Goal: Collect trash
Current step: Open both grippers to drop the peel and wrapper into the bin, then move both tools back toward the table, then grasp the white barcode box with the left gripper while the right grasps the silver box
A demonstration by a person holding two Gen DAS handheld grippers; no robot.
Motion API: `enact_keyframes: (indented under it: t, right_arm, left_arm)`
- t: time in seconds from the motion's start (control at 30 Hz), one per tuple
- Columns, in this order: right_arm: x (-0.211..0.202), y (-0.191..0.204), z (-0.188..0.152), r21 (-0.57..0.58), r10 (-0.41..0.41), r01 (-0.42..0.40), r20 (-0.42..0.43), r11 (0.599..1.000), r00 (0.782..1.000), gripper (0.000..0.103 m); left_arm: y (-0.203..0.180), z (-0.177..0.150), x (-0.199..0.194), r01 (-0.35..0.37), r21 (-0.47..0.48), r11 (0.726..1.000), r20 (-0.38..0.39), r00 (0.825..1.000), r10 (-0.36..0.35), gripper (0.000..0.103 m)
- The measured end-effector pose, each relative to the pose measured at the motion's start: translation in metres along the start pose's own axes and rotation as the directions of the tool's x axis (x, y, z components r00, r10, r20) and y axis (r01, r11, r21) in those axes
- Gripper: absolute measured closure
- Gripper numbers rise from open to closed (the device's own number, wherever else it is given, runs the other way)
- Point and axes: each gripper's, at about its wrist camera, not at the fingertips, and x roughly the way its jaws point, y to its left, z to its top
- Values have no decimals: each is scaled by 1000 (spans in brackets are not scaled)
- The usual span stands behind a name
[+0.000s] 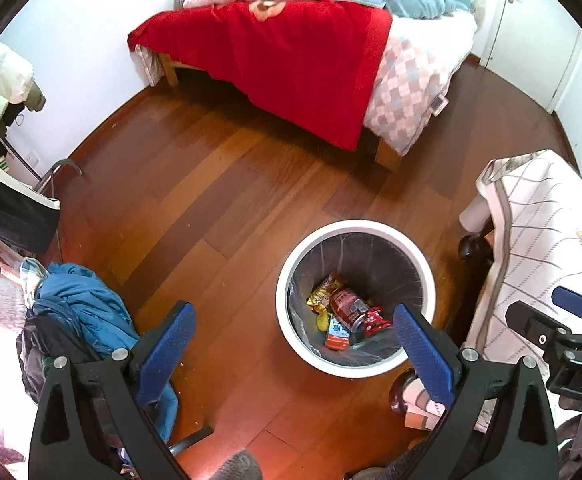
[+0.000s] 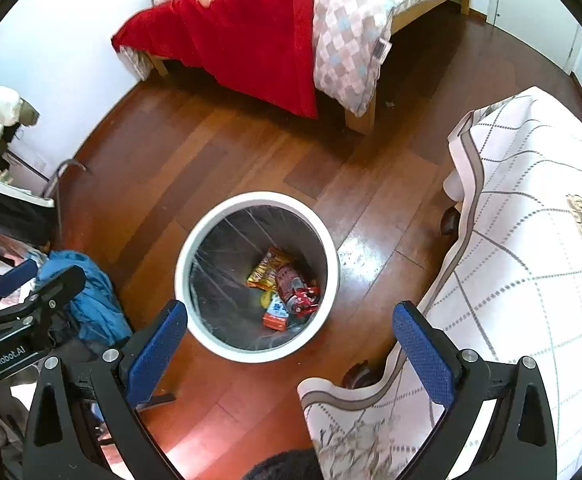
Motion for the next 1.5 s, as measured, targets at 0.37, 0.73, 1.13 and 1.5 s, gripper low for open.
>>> enact_keyframes:
  t: [0.37,0.73,1.13,1.5]
  right_arm:
    - [-96,1,-22,36,106,-111,115,993,988,0]
    - [-163,-126,-74,358,156,-211,176,910,972,0]
    - [-194,-430,-154,760,-232,131,27,637,972,0]
    - [-175,-543,-110,750,-259,151,28,644,965,37]
  left_arm:
    - [-12,-8,-78,24,17,1000,92,995,-26,2]
    - [-140,-23,-92,71,155,985,61,995,-82,2]
    - [-419,-43,-24,242,467,851,-117,970,-212,2]
    - [-606,-21,17,377,687,621,-279,926,-253,3]
